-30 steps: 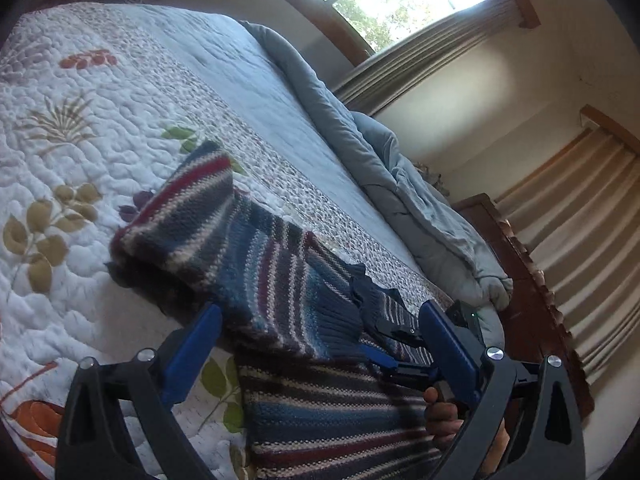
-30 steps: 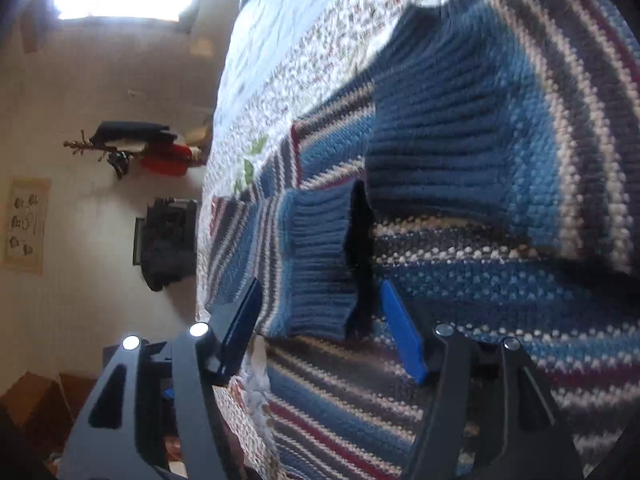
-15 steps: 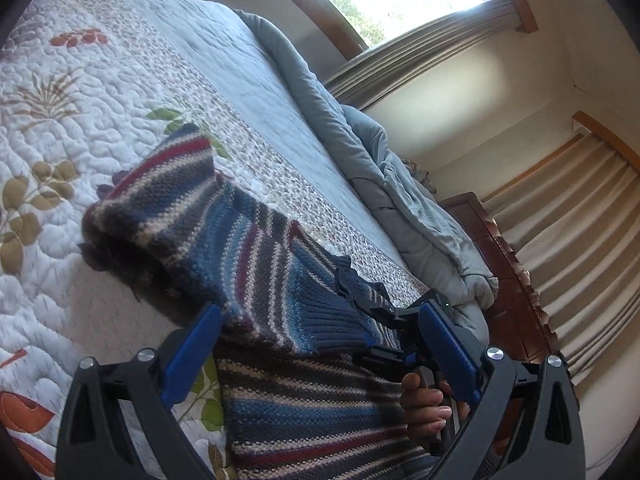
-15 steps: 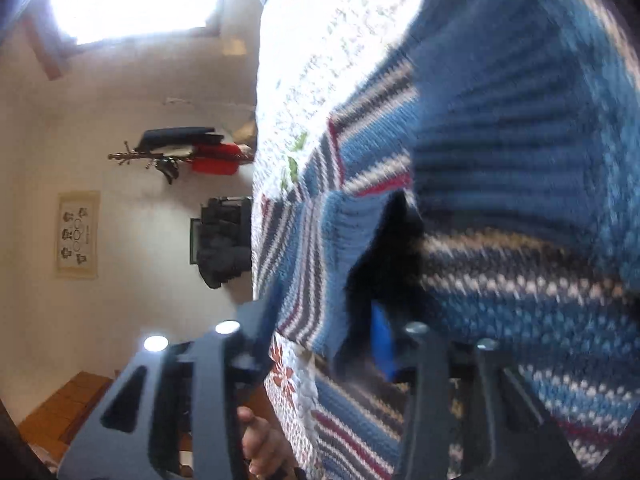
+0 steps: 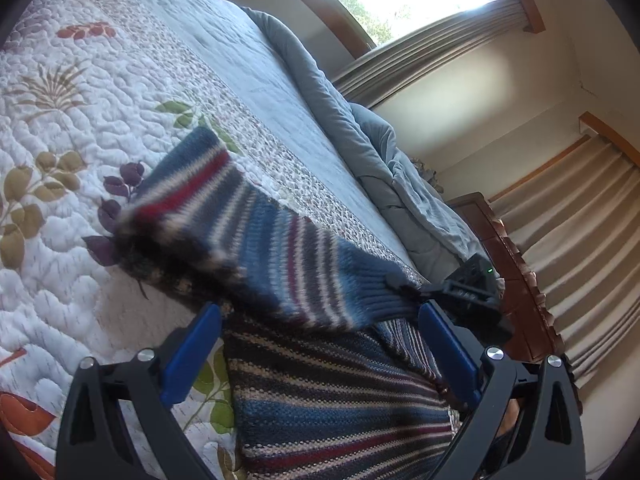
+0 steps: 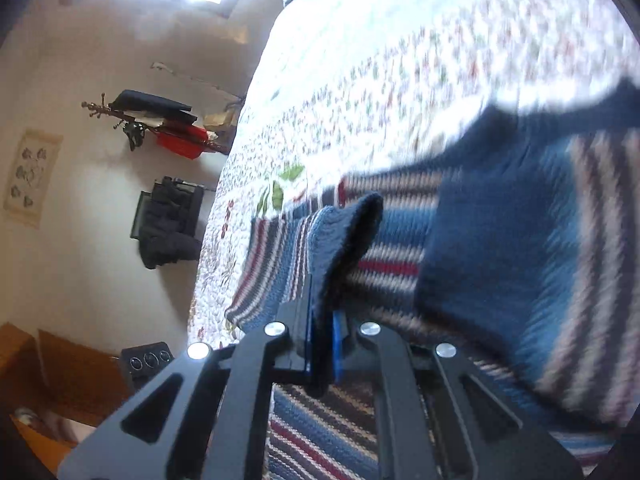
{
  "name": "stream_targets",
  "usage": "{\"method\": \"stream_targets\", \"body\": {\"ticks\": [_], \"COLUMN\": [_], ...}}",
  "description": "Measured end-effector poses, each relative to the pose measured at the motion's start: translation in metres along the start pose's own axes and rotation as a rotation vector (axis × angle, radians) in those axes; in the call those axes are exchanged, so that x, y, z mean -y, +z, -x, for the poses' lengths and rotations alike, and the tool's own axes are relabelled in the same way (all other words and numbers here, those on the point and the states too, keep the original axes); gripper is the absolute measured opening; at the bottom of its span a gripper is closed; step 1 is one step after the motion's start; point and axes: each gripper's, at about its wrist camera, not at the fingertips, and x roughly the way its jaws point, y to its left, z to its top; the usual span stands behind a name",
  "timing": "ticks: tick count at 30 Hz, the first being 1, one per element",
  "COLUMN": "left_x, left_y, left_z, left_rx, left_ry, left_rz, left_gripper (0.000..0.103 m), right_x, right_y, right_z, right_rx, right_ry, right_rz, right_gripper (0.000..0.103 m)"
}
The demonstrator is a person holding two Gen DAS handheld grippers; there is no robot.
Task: Fold small clothes
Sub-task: 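Fold the held sleeve across the sweater body with the right gripper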
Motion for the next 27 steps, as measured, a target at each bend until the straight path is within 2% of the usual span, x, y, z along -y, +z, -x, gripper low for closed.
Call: {"method": "stream_targets", "body": {"ticks": [4,9,14,21,27], "left_x": [0.002,0.008,0.010,-0.006,0.000], "left_y": [-0.003,-0.009,-0.008,0.001,0.000], "left_z": [-0.005,-0.013,-0.012,-0.006,-0.010], "left_rx": [-0.017,-0.043,-0.041,-0.019,-0.040], "left_ry": [0.003,0.003,-0.008,-0.062,-0.078], "left_rz": [-0.009,-0.038,-0.044,0.044,0.023], "left_gripper": [0.099,0.099,0.099,0.099,0.099], "right_x": [0.011,0.067,0.102,0.111,0.130], "right_y": [0.011,0.002,-0.015,-0.023,-0.022], "right_z": [0.054,0.106,0.122,0.122,0.126], "right_rx": [0.056,0.090,0.106,0.106,0.108], "right_ry": [-0.056,-0.133,-0.145,-0.143,-0.129], "right_rz": [0.018,-0.047,-0.102,-0.112,-0.144], "right_gripper": [0.006,0.006,0.006,0.006,0.006]}}
